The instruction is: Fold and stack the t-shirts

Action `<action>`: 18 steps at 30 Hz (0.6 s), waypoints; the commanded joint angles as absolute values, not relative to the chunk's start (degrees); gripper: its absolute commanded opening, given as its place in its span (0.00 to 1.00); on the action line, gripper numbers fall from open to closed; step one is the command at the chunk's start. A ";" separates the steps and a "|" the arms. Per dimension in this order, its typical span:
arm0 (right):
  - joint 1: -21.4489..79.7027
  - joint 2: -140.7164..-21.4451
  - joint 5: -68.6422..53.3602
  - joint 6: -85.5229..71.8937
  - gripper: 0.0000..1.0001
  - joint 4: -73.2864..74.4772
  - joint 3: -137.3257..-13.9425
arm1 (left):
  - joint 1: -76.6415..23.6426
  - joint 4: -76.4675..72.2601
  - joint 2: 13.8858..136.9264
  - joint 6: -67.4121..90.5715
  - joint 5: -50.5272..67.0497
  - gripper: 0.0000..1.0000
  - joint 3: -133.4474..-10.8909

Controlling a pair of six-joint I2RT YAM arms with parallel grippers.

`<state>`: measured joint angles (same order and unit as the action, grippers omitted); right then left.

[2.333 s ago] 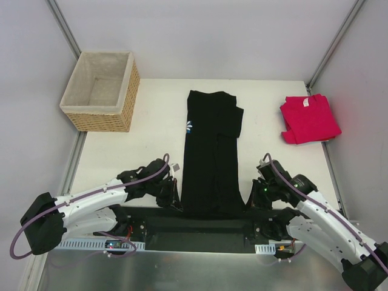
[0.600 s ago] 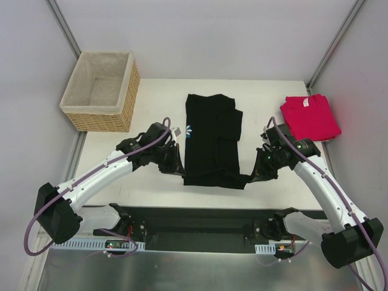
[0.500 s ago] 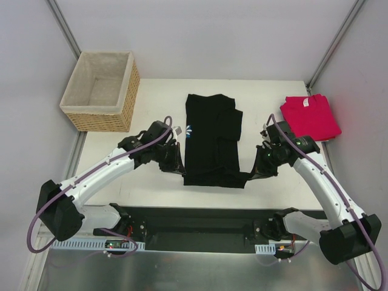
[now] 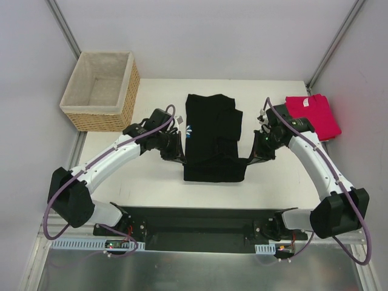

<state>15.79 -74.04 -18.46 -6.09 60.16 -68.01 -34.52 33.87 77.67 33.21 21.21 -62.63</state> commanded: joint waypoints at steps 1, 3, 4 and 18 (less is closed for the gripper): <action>14.42 -76.63 -18.80 -2.99 0.01 59.42 -72.24 | -32.70 36.04 80.85 29.53 22.67 0.00 -67.14; 14.07 -78.66 -19.16 -2.73 0.01 58.98 -73.03 | -32.35 35.95 82.61 29.18 23.11 0.00 -68.37; 13.89 -79.53 -19.42 -2.55 0.01 58.71 -73.56 | -32.08 36.03 83.14 29.18 23.38 0.00 -68.81; 12.83 -91.93 -22.67 -1.05 0.01 55.55 -80.06 | -30.06 35.77 93.51 26.81 25.40 0.00 -75.93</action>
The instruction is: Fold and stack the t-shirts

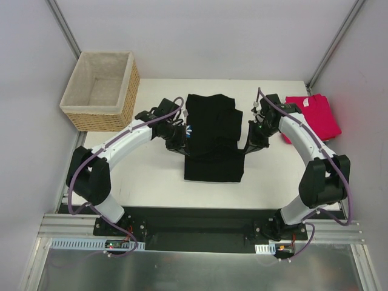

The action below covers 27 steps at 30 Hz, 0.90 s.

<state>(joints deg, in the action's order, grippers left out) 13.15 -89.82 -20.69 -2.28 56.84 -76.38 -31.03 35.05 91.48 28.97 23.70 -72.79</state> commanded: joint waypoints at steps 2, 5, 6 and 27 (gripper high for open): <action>12.83 -94.03 -22.76 -0.79 0.01 55.46 -80.77 | -29.62 35.77 94.56 26.37 26.18 0.00 -76.46; 12.66 -96.84 -22.85 -0.27 0.01 55.28 -82.35 | -28.48 35.68 96.85 26.02 26.98 0.00 -77.78; 12.40 -97.55 -22.85 -0.35 0.01 55.28 -82.79 | -28.22 35.51 98.07 25.93 27.16 0.00 -78.57; 8.61 -112.14 -24.61 4.13 0.01 54.32 -94.13 | -24.08 34.37 110.12 24.87 30.32 0.00 -88.24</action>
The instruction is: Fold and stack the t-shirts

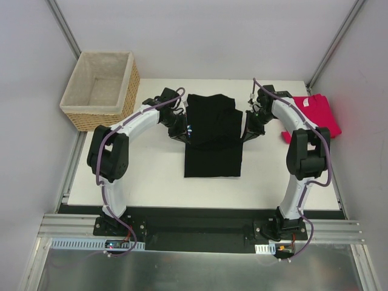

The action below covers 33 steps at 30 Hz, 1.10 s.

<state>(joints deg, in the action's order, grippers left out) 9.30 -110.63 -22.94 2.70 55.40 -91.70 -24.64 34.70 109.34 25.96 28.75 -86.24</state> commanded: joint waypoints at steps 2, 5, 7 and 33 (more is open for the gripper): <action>8.61 -113.11 -26.01 4.31 0.01 53.79 -94.39 | -24.08 34.19 110.21 24.96 30.32 0.00 -88.24; 8.70 -113.47 -28.03 4.05 0.01 51.77 -93.69 | -24.08 33.93 110.04 25.14 30.15 0.00 -87.89; 8.70 -113.73 -29.53 3.87 0.02 50.28 -93.51 | -23.99 33.57 109.95 25.31 30.15 0.00 -87.63; 9.23 -95.73 5.18 1.40 0.41 31.03 -84.90 | -23.99 25.75 104.86 28.82 19.61 0.71 -90.09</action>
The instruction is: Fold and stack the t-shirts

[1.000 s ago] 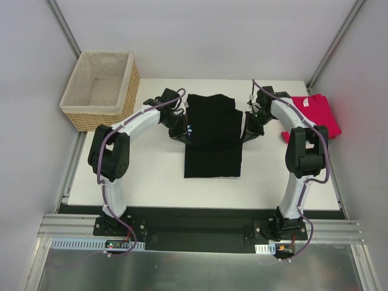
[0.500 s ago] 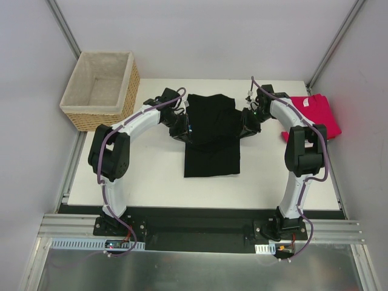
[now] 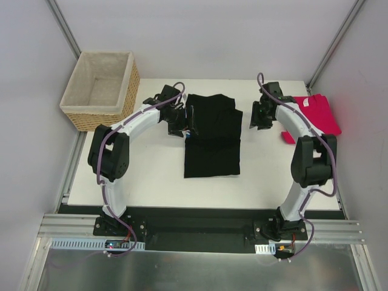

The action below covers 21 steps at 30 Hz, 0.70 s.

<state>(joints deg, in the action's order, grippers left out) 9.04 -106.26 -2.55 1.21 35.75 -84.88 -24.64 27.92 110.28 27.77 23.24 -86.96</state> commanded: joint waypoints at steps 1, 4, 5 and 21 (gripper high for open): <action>9.23 -94.49 5.10 1.49 0.41 31.03 -84.73 | -23.99 25.66 103.03 29.00 19.25 0.71 -89.57; 9.32 -88.17 2.47 1.84 0.42 30.32 -82.62 | -23.99 25.32 97.85 28.57 17.93 0.71 -86.76; 9.32 -86.41 0.55 1.58 0.43 30.32 -81.05 | -23.99 25.23 96.69 27.35 18.89 0.70 -85.97; 9.49 -64.87 -16.79 -3.17 0.43 31.37 -51.69 | -37.96 19.78 103.69 24.87 30.15 0.38 -76.01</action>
<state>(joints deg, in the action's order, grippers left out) 9.15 -71.81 -14.41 -3.01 31.07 -52.03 -36.99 22.74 100.40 25.93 28.86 -72.82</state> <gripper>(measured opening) 0.438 0.409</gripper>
